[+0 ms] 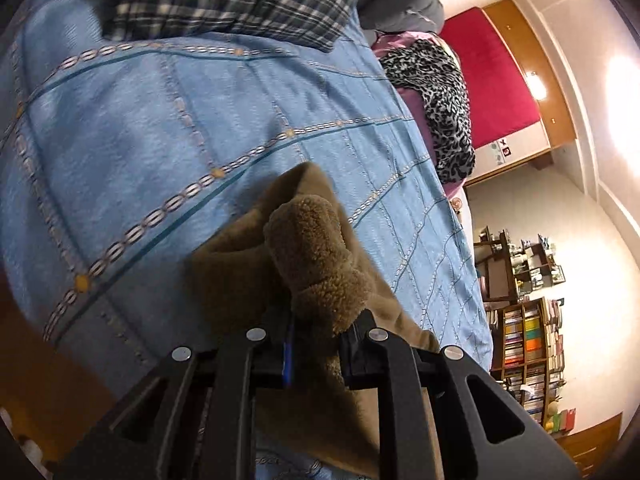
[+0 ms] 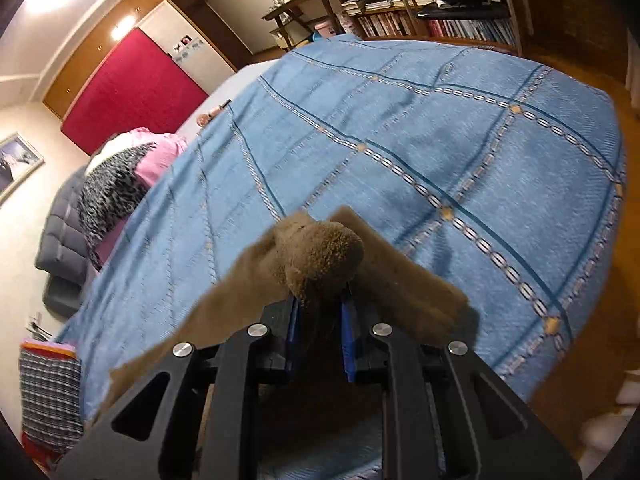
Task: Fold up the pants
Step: 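Lift the held cuffs and carry them toward the waistband with both grippers, then open both grippers to release the cuffs onto the waistband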
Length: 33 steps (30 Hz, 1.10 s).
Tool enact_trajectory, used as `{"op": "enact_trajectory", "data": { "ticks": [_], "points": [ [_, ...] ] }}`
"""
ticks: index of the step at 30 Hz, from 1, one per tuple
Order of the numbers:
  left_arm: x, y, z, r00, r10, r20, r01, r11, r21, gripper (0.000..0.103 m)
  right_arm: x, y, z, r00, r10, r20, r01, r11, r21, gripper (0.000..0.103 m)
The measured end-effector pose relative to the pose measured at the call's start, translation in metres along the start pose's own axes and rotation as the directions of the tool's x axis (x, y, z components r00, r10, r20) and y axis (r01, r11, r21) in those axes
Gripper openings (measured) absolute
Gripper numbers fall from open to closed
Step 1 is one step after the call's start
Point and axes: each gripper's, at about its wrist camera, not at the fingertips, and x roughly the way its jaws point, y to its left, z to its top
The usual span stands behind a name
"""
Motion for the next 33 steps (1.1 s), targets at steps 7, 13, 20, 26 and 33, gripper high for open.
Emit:
{"op": "enact_trajectory", "data": {
  "ticks": [7,13,20,26,33],
  "points": [
    [-0.018,-0.009,0.004,1.0,-0.012,0.025,0.011,0.998,0.054,0.016,-0.03,-0.007,-0.007,0.999,0.014,0.037,-0.013,1.0,-0.019,0.018],
    [0.007,0.013,0.0,0.992,0.117,-0.049,-0.112,0.99,0.08,0.028,0.008,-0.047,-0.033,0.995,-0.017,-0.1,0.022,0.999,0.049,0.02],
    [-0.008,-0.01,-0.009,0.904,0.412,0.113,-0.426,0.851,0.308,0.065,-0.003,-0.056,-0.03,0.997,-0.05,-0.053,0.05,0.999,0.014,0.045],
    [-0.023,-0.052,-0.024,0.878,0.416,0.238,-0.475,0.818,0.325,0.063,-0.021,-0.047,-0.023,0.989,-0.144,0.04,0.147,0.987,-0.062,0.046],
    [0.029,-0.162,-0.085,0.95,0.248,0.191,-0.313,0.739,0.597,0.063,-0.011,-0.024,0.004,0.996,-0.033,0.087,0.043,0.992,-0.115,0.046]
  ]
}}
